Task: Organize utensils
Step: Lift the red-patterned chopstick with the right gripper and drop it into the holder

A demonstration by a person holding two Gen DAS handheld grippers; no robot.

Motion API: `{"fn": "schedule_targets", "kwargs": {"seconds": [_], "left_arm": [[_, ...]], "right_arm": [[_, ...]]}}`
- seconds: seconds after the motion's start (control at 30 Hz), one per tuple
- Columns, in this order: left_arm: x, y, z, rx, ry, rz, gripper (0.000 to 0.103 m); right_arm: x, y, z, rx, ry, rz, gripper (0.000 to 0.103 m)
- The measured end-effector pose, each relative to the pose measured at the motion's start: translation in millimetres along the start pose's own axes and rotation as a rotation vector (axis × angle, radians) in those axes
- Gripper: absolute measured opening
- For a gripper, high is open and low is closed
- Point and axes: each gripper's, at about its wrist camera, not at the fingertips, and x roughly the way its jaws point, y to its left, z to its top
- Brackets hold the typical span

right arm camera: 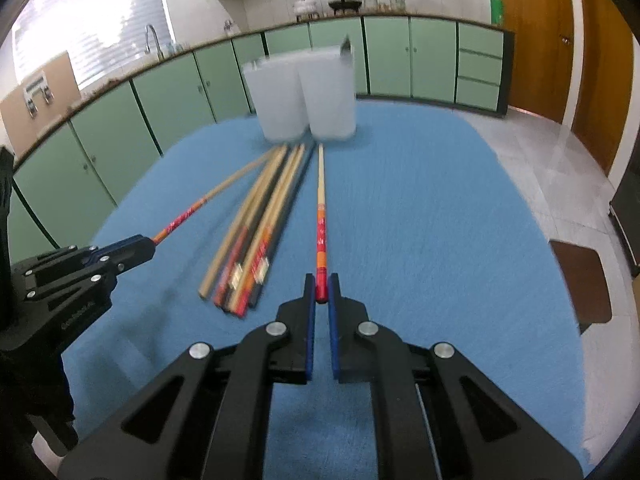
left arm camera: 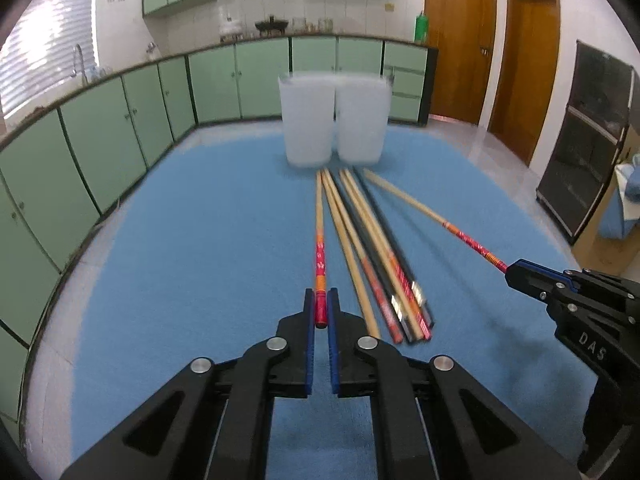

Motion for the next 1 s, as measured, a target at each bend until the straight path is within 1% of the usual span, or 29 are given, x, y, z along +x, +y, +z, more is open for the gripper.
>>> {"fn": "schedule_targets", "kwargs": {"seconds": [0.2,0.37,0.47,0.57,0.8,1.0], "left_arm": [[-41,10,37,-0.004,-0.122,-0.002,0.006],[-61,20,73,-0.011,-0.199,-0.035,0.006],[-67,22,91,-0.009,-0.226,-0.054,0.006],[-69,24,107,-0.013,-0.243,-0.079,0.006],[-70,24,129,-0.013,-0.263,-0.125,0.006],[-71,22,148,0.003,-0.29,-0.157,0.006]], "right_arm": [[-35,-3,39,0.004,-0.097,0.031,0.005],[-56,-6,77,-0.003,-0.166,0.058,0.005],[-64,-4,98,-0.02,-0.194,0.067,0.005],[-68,-5,118,-0.025,-0.203,0.09,0.005],[-69,-3,152,-0.061,-0.201,0.106,0.005],[-79,-4,185,-0.084,-0.232,0.132,0.005]]}}
